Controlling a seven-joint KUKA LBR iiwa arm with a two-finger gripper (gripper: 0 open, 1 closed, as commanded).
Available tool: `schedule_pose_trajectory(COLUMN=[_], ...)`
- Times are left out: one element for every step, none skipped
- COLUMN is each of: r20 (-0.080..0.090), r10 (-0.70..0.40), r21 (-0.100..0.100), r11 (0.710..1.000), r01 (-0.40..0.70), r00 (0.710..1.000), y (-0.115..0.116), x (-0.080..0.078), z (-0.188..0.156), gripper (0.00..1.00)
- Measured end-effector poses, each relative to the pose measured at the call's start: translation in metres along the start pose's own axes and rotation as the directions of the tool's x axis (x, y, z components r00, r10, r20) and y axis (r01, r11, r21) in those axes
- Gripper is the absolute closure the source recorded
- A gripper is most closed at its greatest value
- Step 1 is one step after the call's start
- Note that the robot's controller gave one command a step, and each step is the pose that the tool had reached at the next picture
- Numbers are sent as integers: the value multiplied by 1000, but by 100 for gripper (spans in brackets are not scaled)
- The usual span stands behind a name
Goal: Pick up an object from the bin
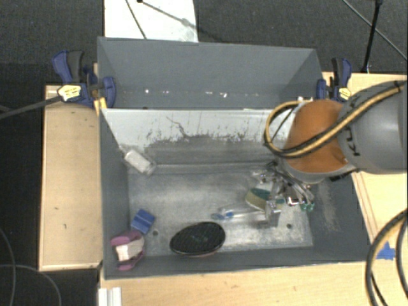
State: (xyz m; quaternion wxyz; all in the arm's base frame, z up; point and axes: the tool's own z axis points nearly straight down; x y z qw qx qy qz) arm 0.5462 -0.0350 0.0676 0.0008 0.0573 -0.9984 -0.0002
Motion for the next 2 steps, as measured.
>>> schedule_pose_trajectory(r20=[3, 10], r10=[-5, -15], r21=[1, 3], r11=[1000, 1000], r01=[5, 15], r00=[1000, 1000], y=[0, -4], x=[-1, 41], z=[-3, -147], gripper=[100, 100])
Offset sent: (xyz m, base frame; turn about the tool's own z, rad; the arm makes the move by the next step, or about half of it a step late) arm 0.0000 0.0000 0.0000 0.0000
